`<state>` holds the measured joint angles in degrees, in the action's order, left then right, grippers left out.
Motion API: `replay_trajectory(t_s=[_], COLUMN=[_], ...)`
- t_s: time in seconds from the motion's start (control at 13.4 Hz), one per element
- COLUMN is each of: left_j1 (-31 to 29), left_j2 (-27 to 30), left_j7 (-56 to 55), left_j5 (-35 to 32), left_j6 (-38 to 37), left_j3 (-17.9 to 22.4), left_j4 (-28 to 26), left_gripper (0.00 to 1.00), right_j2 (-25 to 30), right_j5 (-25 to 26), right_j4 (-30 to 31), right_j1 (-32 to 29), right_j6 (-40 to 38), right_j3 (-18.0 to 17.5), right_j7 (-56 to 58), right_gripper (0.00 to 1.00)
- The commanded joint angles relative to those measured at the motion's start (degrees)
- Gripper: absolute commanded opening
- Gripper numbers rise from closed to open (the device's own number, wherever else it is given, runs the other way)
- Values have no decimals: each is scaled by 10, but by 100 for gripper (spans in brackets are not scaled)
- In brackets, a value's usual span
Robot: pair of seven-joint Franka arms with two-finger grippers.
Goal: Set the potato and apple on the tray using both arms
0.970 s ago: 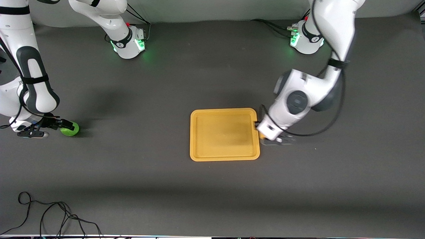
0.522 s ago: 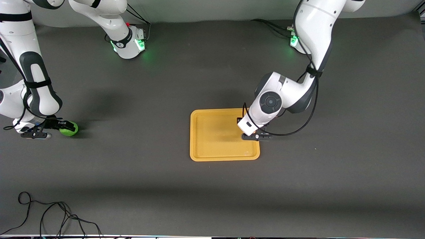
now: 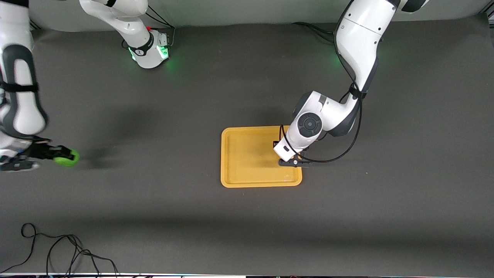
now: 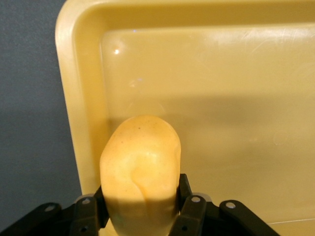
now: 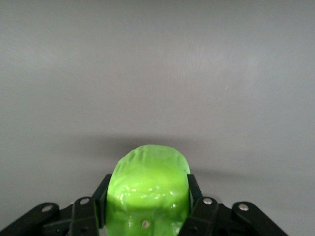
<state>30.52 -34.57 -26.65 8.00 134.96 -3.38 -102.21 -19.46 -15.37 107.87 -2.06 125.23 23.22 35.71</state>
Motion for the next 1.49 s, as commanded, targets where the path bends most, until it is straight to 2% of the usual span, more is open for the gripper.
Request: replay_trajectory(t_s=[0.0, 0.07, 0.22, 0.45, 0.6, 0.67, 0.75, 0.9, 1.12, 1.42], left_j1=[5, 6, 4, 0, -15, -26, -51, -90, -150, -228], left_j2=[-4, -5, -5, 1, 15, 33, 59, 124, 205, 289], left_j7=[3, 4, 5, 6, 2, 10, 33, 91, 170, 269], left_j5=[-6, -6, -10, -10, -10, -10, -11, -11, -35, -38], left_j6=[-3, -3, -3, -12, -42, -88, -131, -200, -314, -352], left_j3=[5, 6, 6, 9, 9, 11, 12, 12, 12, 13], left_j4=[9, 9, 10, 14, 39, 55, 60, 56, 53, 18], left_gripper=[74, 78, 78, 79, 81, 88, 100, 100, 100, 100], right_j2=[30, 35, 35, 36, 36, 36, 36, 36, 35, 20], right_j5=[67, 78, 102, 105, 105, 105, 105, 102, 98, 98], right_j4=[-95, -131, -195, -231, -244, -247, -249, -253, -259, -284], right_j1=[15, 17, 33, 59, 81, 89, 99, 114, 174, 310], right_j6=[-150, -198, -265, -303, -307, -307, -307, -307, -307, -306], right_j3=[10, 10, 9, 9, 9, 9, 9, 5, 5, 5], right_j7=[-57, -70, -103, -135, -150, -152, -163, -186, -245, -428], right_gripper=[32, 32, 32, 32, 32, 32, 32, 32, 32, 32])
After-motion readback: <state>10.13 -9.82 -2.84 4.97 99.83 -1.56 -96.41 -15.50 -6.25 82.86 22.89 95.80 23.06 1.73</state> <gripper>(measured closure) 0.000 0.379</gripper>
